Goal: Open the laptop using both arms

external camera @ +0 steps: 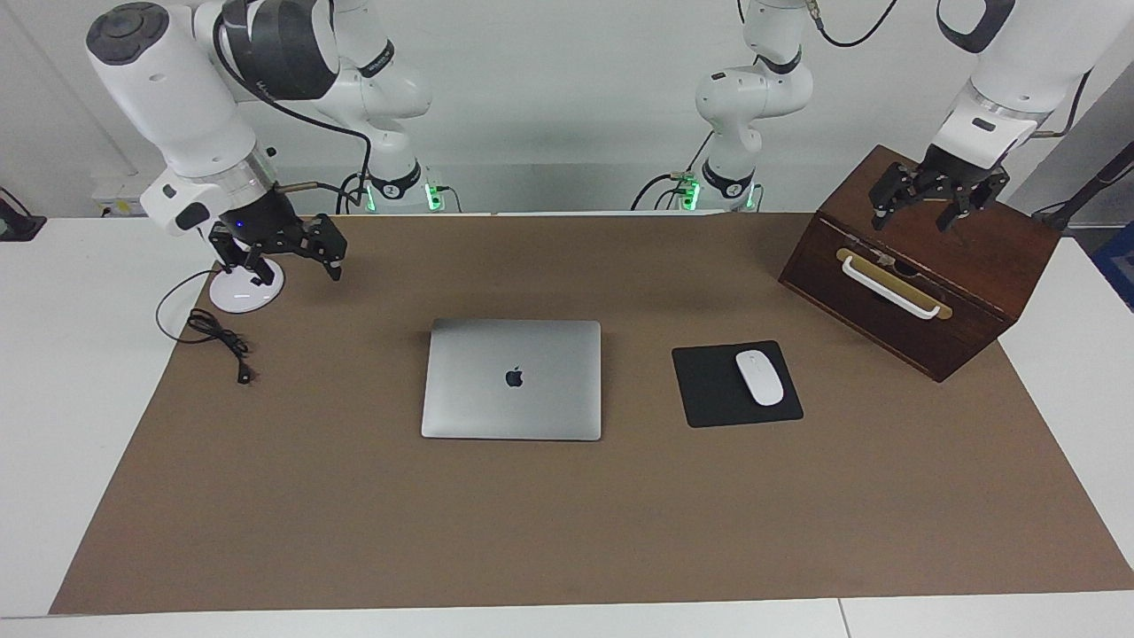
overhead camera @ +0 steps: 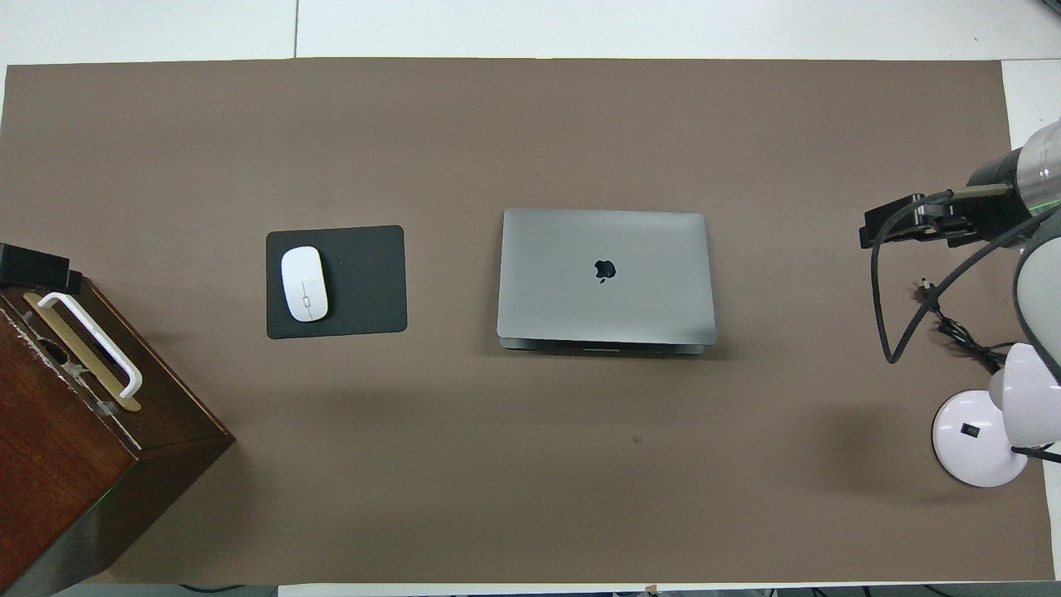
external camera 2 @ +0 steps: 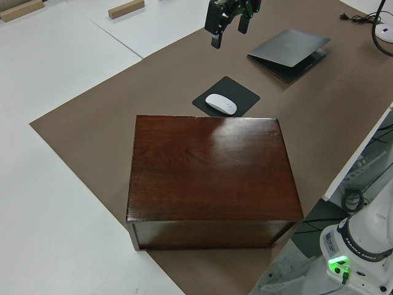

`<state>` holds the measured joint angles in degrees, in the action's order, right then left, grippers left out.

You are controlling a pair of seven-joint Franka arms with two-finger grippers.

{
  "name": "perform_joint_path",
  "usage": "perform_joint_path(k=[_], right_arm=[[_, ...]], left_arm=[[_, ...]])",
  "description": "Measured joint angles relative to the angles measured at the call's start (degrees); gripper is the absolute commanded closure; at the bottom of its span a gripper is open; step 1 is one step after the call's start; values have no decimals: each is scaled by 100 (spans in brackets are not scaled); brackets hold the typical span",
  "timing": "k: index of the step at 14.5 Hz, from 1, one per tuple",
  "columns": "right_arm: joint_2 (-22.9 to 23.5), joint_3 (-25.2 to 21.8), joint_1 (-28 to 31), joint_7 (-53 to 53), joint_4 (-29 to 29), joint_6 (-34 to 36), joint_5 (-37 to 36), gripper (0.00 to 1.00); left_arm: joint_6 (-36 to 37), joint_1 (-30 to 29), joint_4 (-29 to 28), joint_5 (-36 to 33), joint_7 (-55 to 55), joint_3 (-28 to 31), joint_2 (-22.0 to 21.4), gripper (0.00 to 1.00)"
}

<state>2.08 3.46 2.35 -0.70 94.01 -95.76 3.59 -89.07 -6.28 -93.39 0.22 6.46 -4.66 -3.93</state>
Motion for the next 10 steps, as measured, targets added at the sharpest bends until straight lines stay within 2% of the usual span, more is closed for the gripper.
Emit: perform_joint_path(k=[3, 4, 5, 6, 7, 10], right_arm=[[-2, 27, -3, 0, 0, -3, 0, 0], [-2, 31, -3, 0, 0, -9, 0, 0], [-2, 36, -3, 0, 0, -15, 0, 0], [-2, 42, -3, 0, 0, -19, 0, 0], [-3, 49, -4, 0, 0, -21, 0, 0], [-5, 67, -74, 39, 0, -21, 3, 0]], left_arm=[[-185, -5, -5, 0, -96, 16, 0, 0], [-329, -6, -15, 0, -112, 20, 0, 19], [-457, -6, -34, 0, -131, 21, 0, 44], [-523, -6, -61, 0, -193, 20, 0, 75], [-550, -6, -88, 1, -297, 19, 0, 100], [-635, -6, -226, 44, -493, 20, -24, 100]])
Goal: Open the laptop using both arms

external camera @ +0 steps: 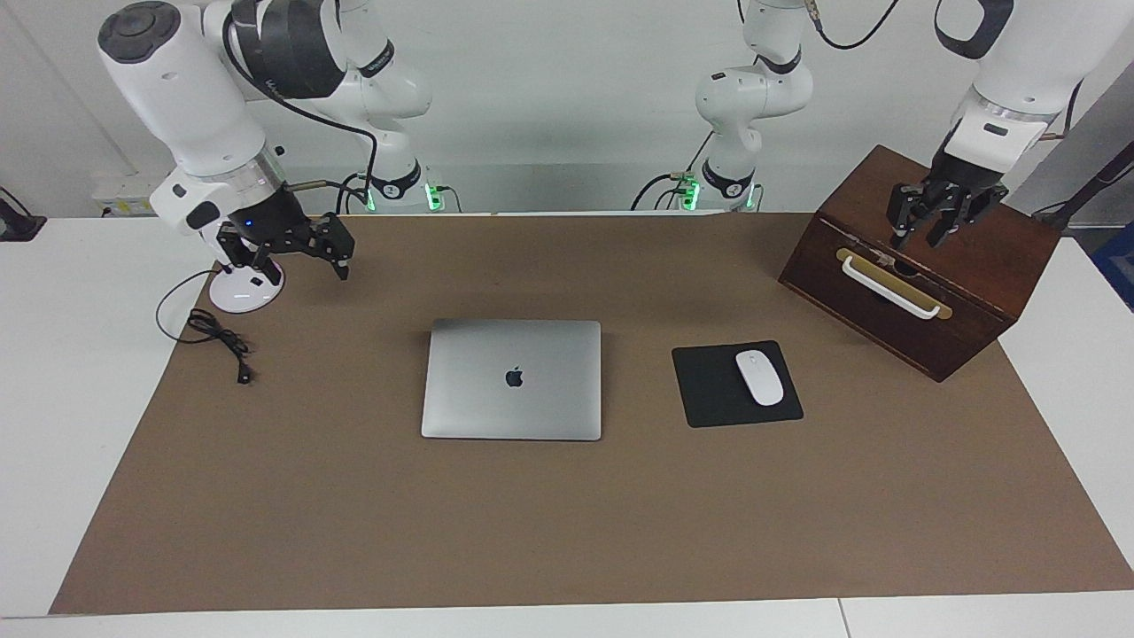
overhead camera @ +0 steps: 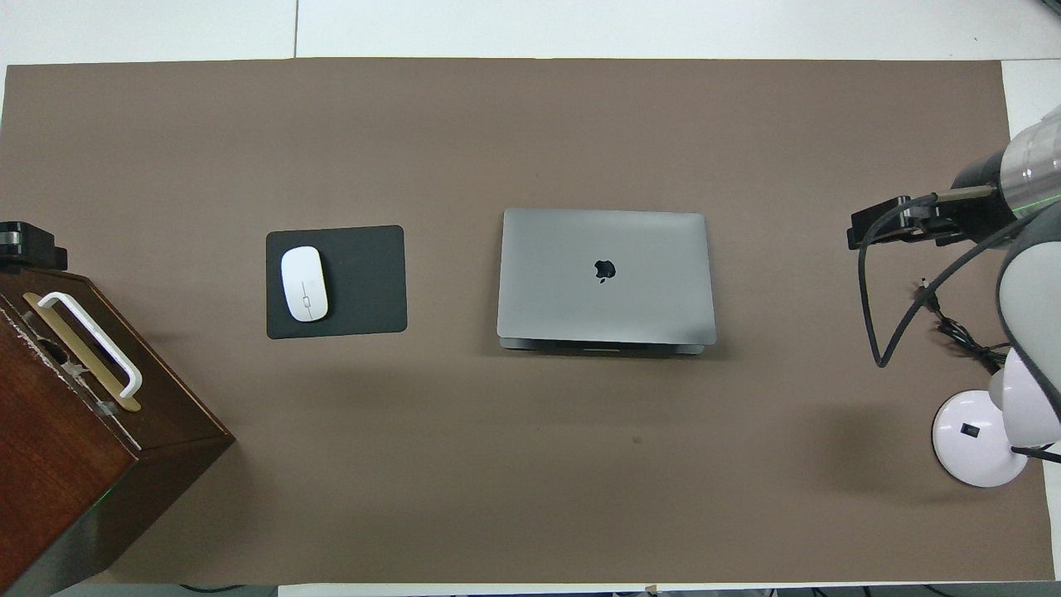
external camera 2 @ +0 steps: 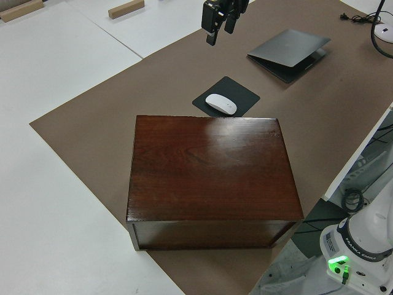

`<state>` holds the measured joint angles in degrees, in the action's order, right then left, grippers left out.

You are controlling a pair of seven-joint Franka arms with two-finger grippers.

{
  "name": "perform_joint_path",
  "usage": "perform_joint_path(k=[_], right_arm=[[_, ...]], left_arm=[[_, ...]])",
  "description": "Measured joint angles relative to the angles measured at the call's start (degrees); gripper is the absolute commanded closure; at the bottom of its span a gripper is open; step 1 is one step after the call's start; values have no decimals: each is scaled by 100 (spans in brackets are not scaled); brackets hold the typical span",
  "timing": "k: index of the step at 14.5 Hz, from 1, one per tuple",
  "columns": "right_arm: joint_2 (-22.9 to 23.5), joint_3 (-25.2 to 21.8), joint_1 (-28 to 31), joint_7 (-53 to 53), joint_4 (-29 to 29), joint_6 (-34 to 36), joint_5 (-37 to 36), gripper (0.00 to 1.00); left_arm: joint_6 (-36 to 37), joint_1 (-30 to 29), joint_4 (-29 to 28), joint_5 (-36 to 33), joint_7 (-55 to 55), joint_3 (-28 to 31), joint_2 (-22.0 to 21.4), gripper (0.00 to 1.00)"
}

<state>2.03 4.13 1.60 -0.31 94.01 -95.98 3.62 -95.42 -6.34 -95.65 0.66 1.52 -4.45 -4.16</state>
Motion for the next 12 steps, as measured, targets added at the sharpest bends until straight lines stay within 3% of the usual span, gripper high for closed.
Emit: perform_joint_path(k=[3, 7, 12], right_arm=[[0, 29, -87, 56, 0, 0, -1, 0], [-1, 35, -174, 87, 0, 0, -3, 0], [-1, 44, -418, 88, 0, 0, -3, 0]], left_arm=[[-19, -3, -93, 440, -337, 37, -28, 100], [-19, 9, -142, 526, -666, -23, -67, 100], [150, 18, -294, 519, 259, -70, -160, 100]])
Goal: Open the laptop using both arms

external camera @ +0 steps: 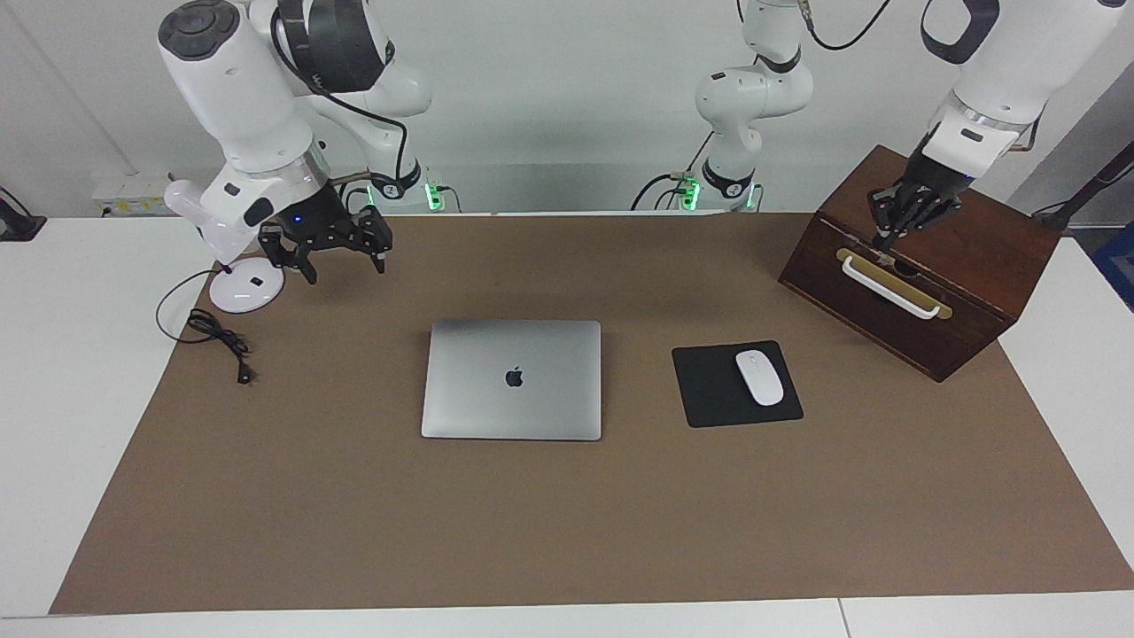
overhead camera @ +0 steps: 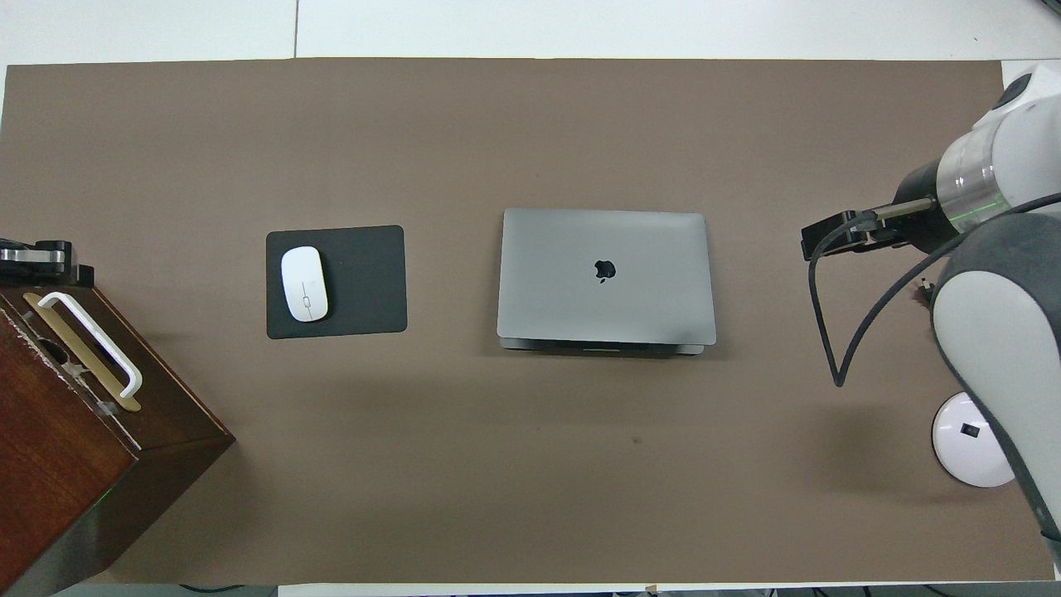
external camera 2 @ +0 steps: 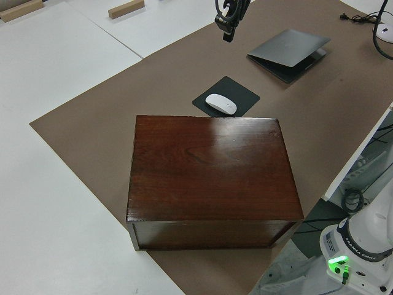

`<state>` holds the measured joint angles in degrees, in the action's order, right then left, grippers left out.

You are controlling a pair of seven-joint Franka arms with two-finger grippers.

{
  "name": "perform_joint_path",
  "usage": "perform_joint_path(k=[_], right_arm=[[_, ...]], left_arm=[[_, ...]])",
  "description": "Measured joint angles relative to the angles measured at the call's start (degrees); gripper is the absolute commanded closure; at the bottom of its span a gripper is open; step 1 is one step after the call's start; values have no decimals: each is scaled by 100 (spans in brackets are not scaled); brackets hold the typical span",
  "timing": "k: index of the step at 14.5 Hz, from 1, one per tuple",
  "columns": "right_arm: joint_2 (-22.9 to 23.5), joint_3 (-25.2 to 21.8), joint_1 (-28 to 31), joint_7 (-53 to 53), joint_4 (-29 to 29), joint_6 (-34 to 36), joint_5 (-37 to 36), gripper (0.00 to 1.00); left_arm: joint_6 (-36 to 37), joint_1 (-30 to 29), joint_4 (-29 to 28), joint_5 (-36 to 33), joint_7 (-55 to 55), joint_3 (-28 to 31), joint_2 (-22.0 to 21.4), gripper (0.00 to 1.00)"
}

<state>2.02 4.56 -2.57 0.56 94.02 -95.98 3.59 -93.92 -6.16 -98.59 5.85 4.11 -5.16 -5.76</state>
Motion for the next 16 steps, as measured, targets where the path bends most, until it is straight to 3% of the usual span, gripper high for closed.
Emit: perform_joint_path(k=[4, 6, 13, 16], right_arm=[[-16, 12, -175, 0, 86, -23, 2, 0], [-76, 18, -306, 0, 273, -210, 3, 0], [-313, 28, -679, -294, 973, -641, 46, 0], [-314, 25, -679, -568, 1182, -661, 246, 0]], left_arm=[[-39, 75, -100, 0, 134, -15, -63, 100], [-437, 275, -324, 0, 135, -28, -126, 100], [-3099, 1290, -2874, 43, 111, -72, -1153, 100], [-3792, 1592, -3762, 62, 108, -68, -1627, 100]])
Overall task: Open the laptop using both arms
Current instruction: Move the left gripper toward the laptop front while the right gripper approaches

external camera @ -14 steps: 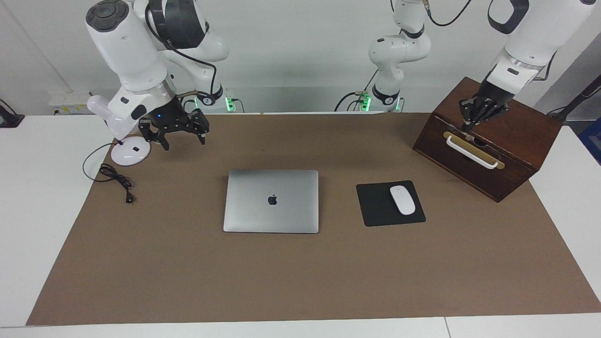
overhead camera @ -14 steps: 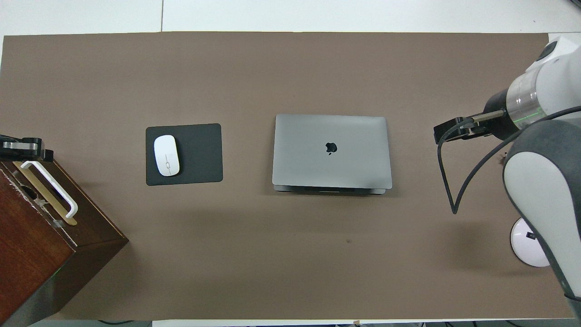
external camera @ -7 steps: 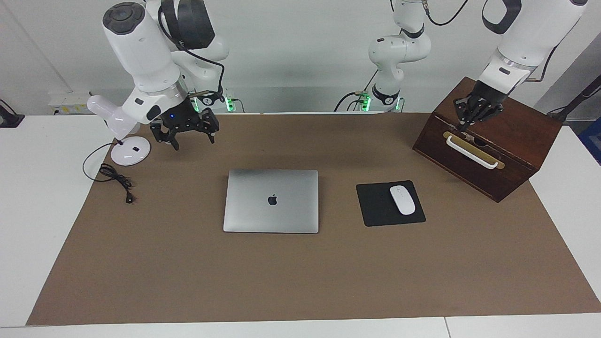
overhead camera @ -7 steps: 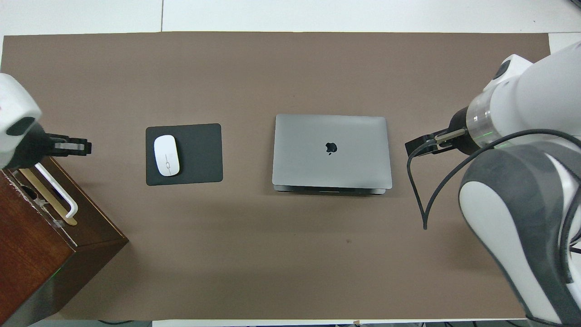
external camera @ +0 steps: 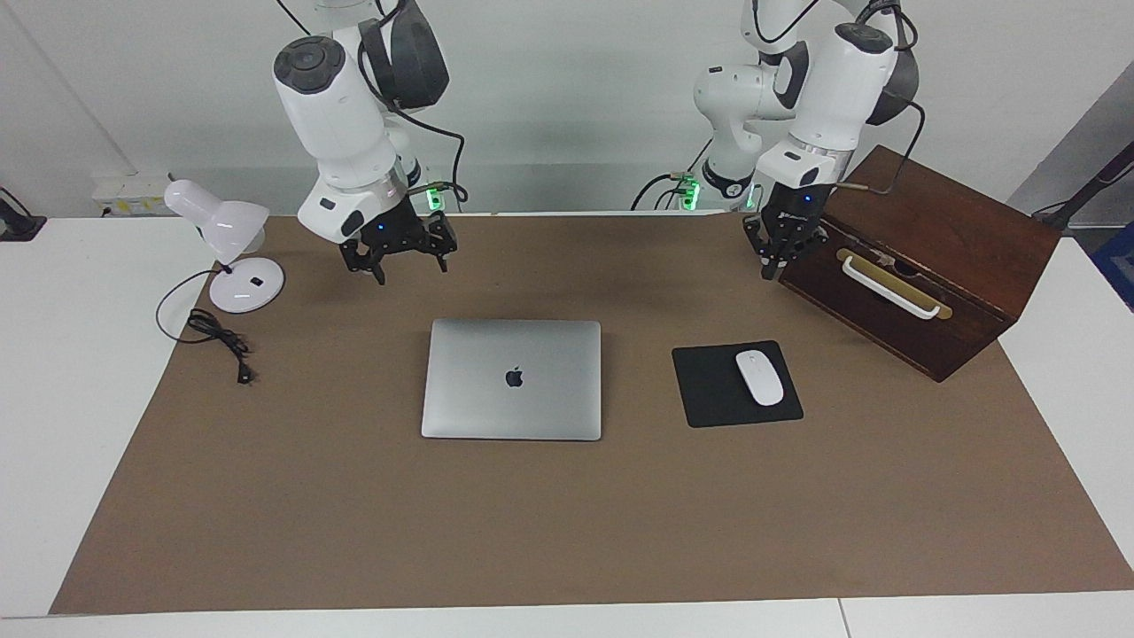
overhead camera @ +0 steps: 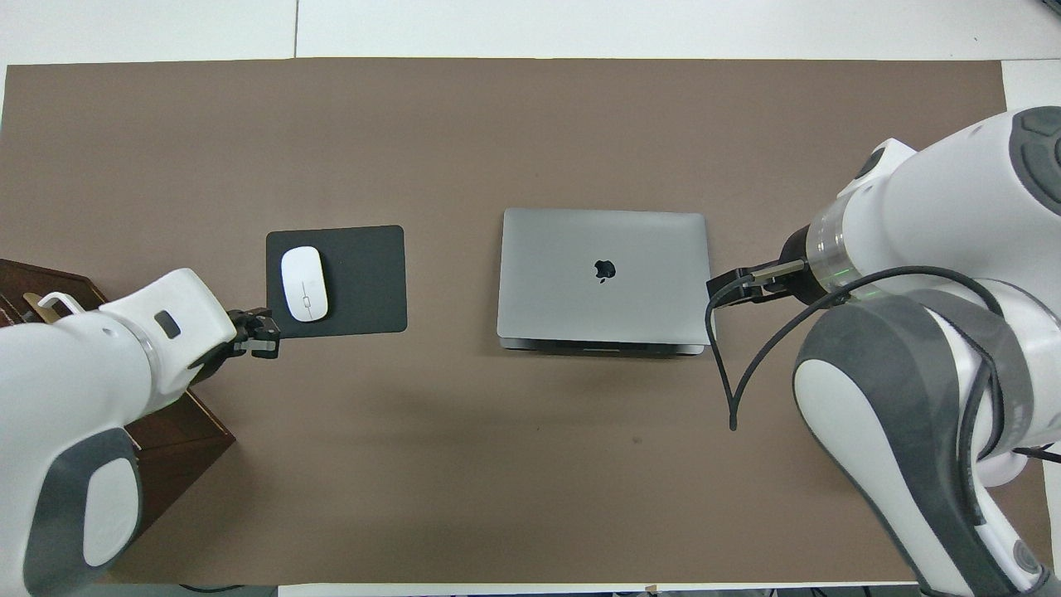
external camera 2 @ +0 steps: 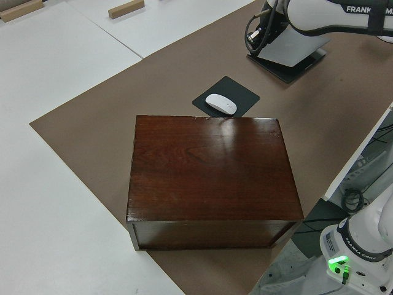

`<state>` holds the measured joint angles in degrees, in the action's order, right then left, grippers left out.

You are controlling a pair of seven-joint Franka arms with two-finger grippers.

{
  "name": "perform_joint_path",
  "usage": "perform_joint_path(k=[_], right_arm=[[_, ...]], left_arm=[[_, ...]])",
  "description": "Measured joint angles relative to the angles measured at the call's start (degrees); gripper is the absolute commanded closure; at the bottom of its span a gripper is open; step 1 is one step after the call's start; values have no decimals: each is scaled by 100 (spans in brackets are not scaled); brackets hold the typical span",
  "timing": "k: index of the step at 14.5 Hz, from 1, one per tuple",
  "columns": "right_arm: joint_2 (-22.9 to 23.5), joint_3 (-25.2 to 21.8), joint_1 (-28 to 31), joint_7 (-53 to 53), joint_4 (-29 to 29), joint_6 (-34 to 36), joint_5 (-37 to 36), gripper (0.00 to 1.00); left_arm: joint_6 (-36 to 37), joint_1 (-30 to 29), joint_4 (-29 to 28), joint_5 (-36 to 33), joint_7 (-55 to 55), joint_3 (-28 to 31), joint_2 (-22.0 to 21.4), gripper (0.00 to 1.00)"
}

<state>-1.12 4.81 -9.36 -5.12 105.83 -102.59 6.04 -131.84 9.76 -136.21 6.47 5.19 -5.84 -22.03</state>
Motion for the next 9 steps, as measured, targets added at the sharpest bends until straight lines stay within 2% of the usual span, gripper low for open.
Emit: perform_joint_path(k=[2, 5, 7, 9], right_arm=[[0, 0, -4, -5, 171, -164, 33, 0], [1, 5, -162, 12, 467, -472, 37, 0], [1, 9, -333, 146, 654, -691, 35, 0], [2, 8, -460, 359, 780, -864, -28, 0]], left_arm=[[-556, 229, -484, 10, -7, 2, -185, 100], [-1771, 704, -1216, 19, -296, 1, -209, 100], [-2363, 891, -1433, 20, -371, 1, -78, 100], [-3038, 1006, -1528, 20, -373, 2, 229, 100]])
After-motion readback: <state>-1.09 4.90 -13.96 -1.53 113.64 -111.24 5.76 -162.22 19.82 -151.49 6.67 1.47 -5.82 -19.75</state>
